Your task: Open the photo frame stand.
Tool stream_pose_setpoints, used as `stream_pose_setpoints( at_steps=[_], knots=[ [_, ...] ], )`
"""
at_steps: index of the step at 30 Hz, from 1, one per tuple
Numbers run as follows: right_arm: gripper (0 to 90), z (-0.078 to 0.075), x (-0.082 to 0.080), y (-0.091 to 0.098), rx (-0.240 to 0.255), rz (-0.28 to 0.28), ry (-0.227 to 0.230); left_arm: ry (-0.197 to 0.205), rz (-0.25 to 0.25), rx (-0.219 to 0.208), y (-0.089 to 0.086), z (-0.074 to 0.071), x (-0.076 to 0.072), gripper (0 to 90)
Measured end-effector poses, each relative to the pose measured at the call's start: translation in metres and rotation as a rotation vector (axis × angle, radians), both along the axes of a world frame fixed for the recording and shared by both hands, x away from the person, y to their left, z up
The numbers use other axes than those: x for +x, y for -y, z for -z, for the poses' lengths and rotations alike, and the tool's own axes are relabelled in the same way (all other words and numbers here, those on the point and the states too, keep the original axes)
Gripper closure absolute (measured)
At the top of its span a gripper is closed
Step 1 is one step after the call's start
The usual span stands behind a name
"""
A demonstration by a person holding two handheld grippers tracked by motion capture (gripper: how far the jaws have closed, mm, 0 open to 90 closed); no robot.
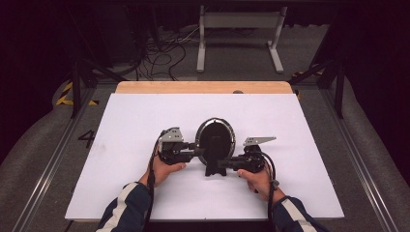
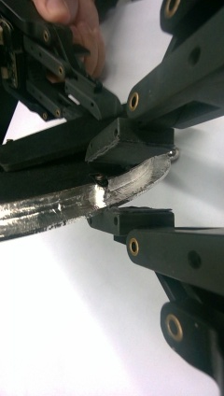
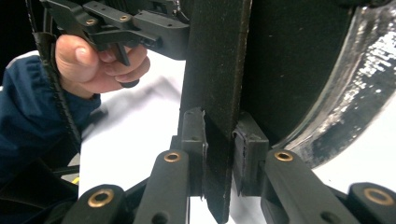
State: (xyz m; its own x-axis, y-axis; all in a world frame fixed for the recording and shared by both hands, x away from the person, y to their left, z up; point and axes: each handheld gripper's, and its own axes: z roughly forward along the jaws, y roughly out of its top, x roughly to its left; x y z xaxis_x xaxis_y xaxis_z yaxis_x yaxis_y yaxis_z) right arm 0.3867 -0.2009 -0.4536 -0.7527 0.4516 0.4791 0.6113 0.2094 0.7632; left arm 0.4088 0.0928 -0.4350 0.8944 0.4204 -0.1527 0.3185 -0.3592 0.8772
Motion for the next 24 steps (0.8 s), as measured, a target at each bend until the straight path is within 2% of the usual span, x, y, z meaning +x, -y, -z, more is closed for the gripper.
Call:
stream_pose_setpoints(
  at_steps=[1,8,15,21,24],
  knots=[
    [77.5,-0.001,0.000,0.000,0.001,-0.001,0.002,0.007,-0.009,0.000,0.000,0.000,-0.001,68.3],
    [77.4,-0.009,-0.002,-0.001,0.004,-0.011,0.007,0.130,-0.076,0.038,0.003,-0.006,-0.009,71.6],
    [77.1,-0.013,-0.005,-0.004,-0.005,-0.018,0.015,0.213,-0.114,0.084,0.004,-0.007,-0.012,71.5],
    [77.0,-0.014,-0.007,-0.006,-0.032,-0.022,0.028,0.242,-0.128,0.107,0.004,-0.006,-0.012,71.7],
    [77.0,-0.014,-0.007,-0.007,-0.034,-0.024,0.028,0.270,-0.139,0.127,0.006,-0.006,-0.013,71.4]
  ],
)
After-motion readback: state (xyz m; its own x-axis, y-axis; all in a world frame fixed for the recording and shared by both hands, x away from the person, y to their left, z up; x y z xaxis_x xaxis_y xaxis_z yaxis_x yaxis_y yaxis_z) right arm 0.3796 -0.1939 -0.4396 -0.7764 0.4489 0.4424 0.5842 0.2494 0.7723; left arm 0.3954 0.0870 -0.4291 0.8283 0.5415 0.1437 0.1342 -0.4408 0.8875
